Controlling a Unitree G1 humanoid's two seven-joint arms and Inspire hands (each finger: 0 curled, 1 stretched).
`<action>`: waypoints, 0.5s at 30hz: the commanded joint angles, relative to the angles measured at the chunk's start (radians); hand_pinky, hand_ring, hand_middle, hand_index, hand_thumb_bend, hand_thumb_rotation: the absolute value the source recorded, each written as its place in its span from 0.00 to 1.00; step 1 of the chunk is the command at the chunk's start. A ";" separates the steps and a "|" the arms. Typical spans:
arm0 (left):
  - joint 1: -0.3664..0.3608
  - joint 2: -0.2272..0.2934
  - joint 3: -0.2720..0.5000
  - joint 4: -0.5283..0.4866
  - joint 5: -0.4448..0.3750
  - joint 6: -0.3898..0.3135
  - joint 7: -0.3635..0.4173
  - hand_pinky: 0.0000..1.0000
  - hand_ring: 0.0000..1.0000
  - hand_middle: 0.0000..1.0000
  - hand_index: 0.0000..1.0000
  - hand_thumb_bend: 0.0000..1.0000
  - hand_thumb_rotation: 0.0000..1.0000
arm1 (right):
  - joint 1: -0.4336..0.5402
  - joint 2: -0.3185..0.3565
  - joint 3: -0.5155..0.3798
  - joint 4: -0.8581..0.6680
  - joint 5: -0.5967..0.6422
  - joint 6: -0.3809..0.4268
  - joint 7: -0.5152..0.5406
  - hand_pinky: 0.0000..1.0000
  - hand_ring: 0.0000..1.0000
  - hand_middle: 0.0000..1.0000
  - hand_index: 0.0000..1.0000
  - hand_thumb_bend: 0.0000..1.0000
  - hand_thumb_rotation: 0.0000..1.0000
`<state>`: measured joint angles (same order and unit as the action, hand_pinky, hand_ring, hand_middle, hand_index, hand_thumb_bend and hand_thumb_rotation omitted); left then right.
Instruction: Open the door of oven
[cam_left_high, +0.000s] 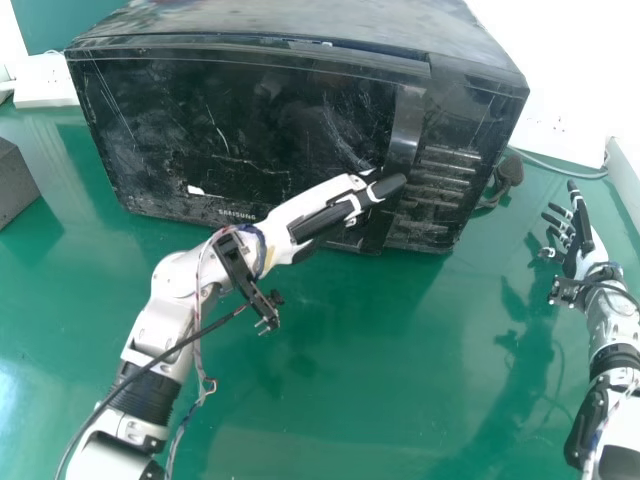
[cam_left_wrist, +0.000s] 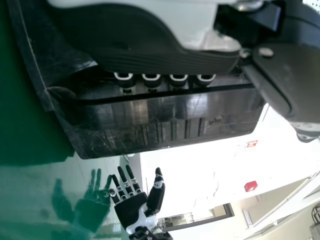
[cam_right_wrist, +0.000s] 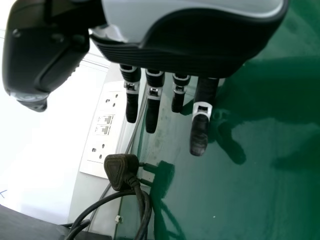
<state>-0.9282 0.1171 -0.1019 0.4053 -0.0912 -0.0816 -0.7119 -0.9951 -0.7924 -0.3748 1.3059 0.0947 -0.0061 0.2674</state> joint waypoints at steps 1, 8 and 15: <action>0.018 -0.001 -0.013 -0.033 -0.018 0.015 -0.013 0.86 0.98 1.00 1.00 1.00 0.95 | 0.052 0.027 0.012 0.036 -0.015 0.052 -0.005 0.65 0.72 0.82 0.86 0.85 1.00; 0.036 0.006 -0.012 -0.073 -0.033 0.039 -0.027 0.84 0.98 1.00 1.00 1.00 0.93 | 0.054 0.025 0.011 0.036 -0.013 0.047 0.005 0.62 0.71 0.83 0.86 0.85 1.00; 0.045 0.004 -0.015 -0.079 -0.032 0.020 -0.030 0.75 0.96 1.00 1.00 1.00 0.94 | 0.055 0.028 0.012 0.035 -0.013 0.043 0.002 0.60 0.67 0.80 0.87 0.86 1.00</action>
<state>-0.9056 0.1292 -0.1042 0.3533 -0.1055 -0.0492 -0.7318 -0.9954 -0.7915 -0.3742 1.3058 0.0951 -0.0064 0.2676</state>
